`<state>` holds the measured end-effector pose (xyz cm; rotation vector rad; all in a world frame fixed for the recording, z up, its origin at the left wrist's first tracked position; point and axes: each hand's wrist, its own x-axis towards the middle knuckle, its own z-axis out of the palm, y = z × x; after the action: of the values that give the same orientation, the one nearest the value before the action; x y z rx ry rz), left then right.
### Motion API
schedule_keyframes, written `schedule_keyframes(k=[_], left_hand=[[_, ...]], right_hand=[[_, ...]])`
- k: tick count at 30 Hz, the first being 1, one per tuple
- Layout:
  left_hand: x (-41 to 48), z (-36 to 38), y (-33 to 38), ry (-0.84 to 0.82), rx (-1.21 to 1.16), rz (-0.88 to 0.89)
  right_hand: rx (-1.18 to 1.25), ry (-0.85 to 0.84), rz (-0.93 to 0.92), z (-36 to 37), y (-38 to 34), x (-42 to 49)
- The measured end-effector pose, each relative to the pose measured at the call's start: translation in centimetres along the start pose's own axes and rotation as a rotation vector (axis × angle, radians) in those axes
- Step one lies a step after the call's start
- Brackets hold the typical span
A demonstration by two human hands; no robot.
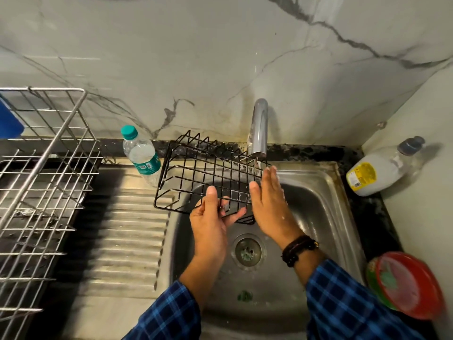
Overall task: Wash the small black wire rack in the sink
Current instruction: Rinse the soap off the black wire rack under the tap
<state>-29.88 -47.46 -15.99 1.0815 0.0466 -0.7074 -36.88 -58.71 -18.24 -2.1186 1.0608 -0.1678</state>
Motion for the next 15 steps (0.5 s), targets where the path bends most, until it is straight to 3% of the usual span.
schedule_keyframes(k=[6, 8, 11, 15], left_hand=[[-1.3, -0.3, 0.5, -0.097, 0.161, 0.121], [-1.3, -0.4, 1.3, -0.065, 0.128, 0.138], [-1.3, -1.1, 1.9, -0.038, 0.099, 0.140], [-1.5, -1.8, 1.7, -0.036, 0.060, 0.128]], right_hand=[[-0.030, 0.154, -0.268, 1.0, -4.0, 0.1], [0.012, 0.165, -0.178, 1.2, -3.1, 0.3], [0.215, 0.034, 0.030, 1.6, -1.8, -0.3], [0.067, 0.108, -0.228, 2.2, -2.6, -1.9]])
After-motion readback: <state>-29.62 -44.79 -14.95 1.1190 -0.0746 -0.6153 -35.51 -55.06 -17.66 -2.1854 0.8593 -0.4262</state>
